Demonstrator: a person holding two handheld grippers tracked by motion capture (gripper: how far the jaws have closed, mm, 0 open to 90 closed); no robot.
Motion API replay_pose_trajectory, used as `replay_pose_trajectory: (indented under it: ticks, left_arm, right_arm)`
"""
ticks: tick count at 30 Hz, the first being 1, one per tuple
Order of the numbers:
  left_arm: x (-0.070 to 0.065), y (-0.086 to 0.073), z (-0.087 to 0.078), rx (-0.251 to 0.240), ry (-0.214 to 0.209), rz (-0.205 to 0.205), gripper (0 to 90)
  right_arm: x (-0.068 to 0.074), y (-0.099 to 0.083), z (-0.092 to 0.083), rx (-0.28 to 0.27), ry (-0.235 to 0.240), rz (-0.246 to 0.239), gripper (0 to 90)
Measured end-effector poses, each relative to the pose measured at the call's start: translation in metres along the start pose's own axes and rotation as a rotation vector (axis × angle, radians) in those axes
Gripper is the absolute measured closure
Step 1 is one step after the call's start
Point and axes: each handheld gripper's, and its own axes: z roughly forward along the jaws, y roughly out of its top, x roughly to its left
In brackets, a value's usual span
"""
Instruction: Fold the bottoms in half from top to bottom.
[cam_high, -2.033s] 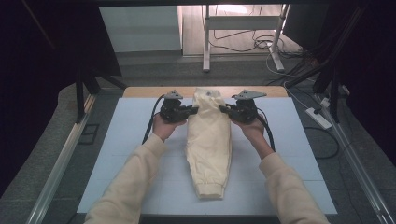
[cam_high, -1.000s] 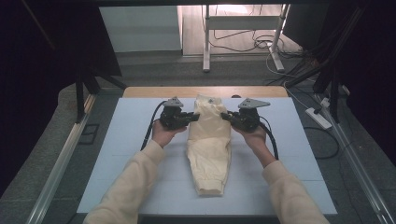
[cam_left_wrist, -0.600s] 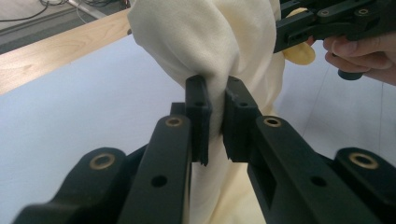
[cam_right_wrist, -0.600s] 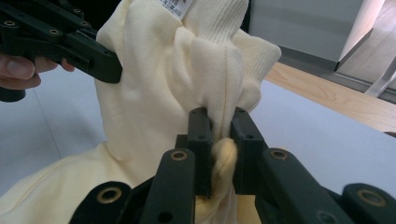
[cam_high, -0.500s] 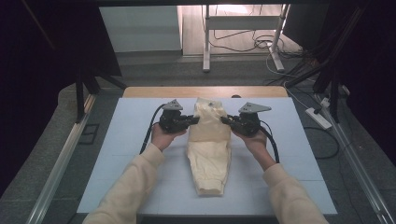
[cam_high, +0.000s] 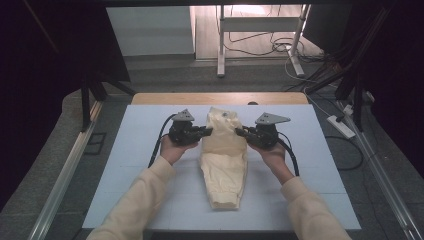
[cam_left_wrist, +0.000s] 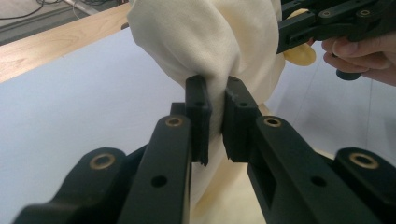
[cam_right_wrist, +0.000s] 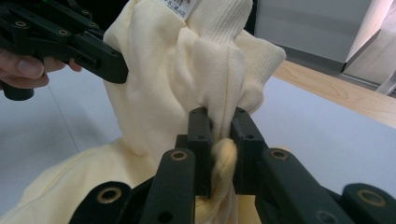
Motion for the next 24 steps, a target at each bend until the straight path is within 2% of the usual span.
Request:
replay_pose_trajectory:
  ticks: [5, 8, 14, 24]
  left_arm:
    - [-0.004, -0.002, -0.005, 0.009, 0.004, 0.011, 81.2]
    - [-0.006, -0.004, -0.006, 0.008, 0.000, 0.001, 81.2]
    - [-0.012, -0.005, -0.006, 0.016, -0.005, 0.015, 81.2]
    - [-0.020, -0.010, -0.009, 0.013, -0.004, 0.012, 81.2]
  right_arm:
    - [0.008, 0.000, -0.003, -0.001, 0.005, -0.013, 80.2]
    - [0.010, 0.000, -0.004, 0.000, 0.005, -0.017, 80.2]
    - [0.011, -0.003, -0.007, 0.007, 0.007, -0.012, 80.1]
    - [0.018, -0.006, -0.012, 0.010, 0.014, -0.018, 80.1]
